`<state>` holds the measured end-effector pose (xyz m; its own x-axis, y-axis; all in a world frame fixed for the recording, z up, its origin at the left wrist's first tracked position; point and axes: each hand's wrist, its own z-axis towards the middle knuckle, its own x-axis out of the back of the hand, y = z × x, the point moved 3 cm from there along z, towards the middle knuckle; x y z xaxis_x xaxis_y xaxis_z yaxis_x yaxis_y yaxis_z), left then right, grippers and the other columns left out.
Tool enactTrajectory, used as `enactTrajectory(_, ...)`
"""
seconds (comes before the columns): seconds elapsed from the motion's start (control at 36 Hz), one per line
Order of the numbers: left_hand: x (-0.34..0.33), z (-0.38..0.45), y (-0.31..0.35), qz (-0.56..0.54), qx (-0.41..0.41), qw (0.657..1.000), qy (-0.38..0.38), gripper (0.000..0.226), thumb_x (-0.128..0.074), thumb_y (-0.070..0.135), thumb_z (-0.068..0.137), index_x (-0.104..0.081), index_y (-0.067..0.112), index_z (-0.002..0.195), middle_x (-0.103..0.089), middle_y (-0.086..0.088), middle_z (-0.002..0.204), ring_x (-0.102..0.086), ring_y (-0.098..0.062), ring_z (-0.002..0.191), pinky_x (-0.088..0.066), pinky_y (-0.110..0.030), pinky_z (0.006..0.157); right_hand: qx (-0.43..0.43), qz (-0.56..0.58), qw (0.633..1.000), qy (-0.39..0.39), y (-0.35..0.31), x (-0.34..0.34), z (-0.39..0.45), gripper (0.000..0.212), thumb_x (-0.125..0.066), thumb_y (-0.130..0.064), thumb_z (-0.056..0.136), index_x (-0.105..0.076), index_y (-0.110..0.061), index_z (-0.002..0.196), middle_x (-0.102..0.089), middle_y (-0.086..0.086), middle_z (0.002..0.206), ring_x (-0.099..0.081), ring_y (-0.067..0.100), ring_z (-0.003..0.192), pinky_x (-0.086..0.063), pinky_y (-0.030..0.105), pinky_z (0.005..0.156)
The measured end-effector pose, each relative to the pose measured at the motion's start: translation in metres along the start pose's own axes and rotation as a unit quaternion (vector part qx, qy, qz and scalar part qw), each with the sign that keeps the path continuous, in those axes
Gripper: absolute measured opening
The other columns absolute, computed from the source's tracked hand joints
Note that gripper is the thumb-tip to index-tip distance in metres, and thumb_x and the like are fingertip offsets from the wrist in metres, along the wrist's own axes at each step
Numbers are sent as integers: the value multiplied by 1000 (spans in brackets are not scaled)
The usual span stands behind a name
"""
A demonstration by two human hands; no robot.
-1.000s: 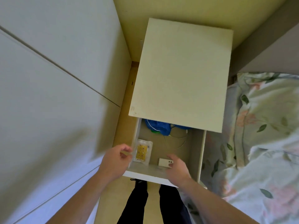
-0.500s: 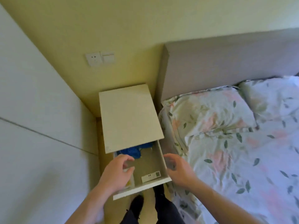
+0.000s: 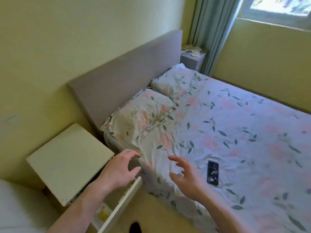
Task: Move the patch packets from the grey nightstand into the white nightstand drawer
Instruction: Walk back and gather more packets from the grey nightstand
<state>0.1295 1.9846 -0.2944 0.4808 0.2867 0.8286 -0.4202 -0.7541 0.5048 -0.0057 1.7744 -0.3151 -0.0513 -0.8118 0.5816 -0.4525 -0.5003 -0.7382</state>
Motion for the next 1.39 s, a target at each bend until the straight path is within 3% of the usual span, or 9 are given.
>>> enactTrajectory(0.17,-72,6,175,48,-144,987,-49,42,-65,48,91,-54,41,131,-49,25,134,-50,-2,123,-46,-32,106,-43,2,991,126,104,111,-118,54,-64,-31,96,-46,-46,144,-42,-24,150,-47,2,132,-42,31,113)
enactTrajectory(0.5,-259,-65,501,72,-356,924,-119,46,-64,53,91,-51,44,134,-35,23,148,-46,-6,130,-39,-28,109,-176,37,941,288,318,292,-385,55,-64,-29,96,-46,-38,147,-42,-20,150,-42,0,136,-33,19,113)
enactTrajectory(0.61,-299,-78,576,91,-403,902,-129,48,-63,57,89,-48,48,134,-30,21,154,-43,-9,133,-38,-31,111,-200,39,921,332,365,338,-444,57,-65,-29,95,-45,-35,148,-42,-19,150,-41,2,138,-33,24,117)
enactTrajectory(0.69,-326,-80,629,92,-430,888,-131,48,-62,58,89,-47,48,133,-28,22,155,-39,-10,137,-37,-34,113,-218,46,908,354,403,370,-478,56,-65,-29,96,-45,-37,148,-39,-22,150,-40,-4,132,-32,11,106)
enactTrajectory(0.81,-365,-77,699,100,-450,879,-126,50,-62,58,89,-46,48,136,-27,20,156,-36,-12,140,-35,-36,115,-231,48,897,375,453,417,-512,55,-65,-33,95,-44,-42,146,-38,-22,153,-37,2,142,-33,29,119)
enactTrajectory(1.11,-502,-92,910,96,-530,827,-163,51,-58,61,89,-44,48,136,-20,22,158,-36,-9,140,-42,-38,112,-285,63,847,445,572,547,-627,56,-67,-33,96,-43,-44,146,-36,-23,152,-36,2,141,-34,30,119)
enactTrajectory(1.17,-525,-105,951,88,-549,814,-167,52,-56,64,88,-43,50,136,-19,24,158,-38,-7,137,-47,-39,108,-293,72,834,461,593,564,-653,55,-67,-33,96,-44,-44,145,-38,-23,150,-38,2,140,-35,27,116)
enactTrajectory(1.28,-567,-135,1030,71,-578,794,-175,51,-62,55,90,-45,47,138,-21,20,159,-32,-10,142,-36,-36,117,-298,66,822,481,641,606,-699,55,-70,-29,95,-47,-41,143,-42,-24,145,-42,0,135,-32,15,108)
enactTrajectory(1.39,-609,-161,1099,72,-588,788,-166,54,-63,51,91,-43,44,141,-21,17,160,-25,-12,146,-31,-39,119,-291,51,829,475,697,651,-738,55,-70,-27,95,-48,-37,144,-42,-22,149,-39,-2,135,-29,16,112)
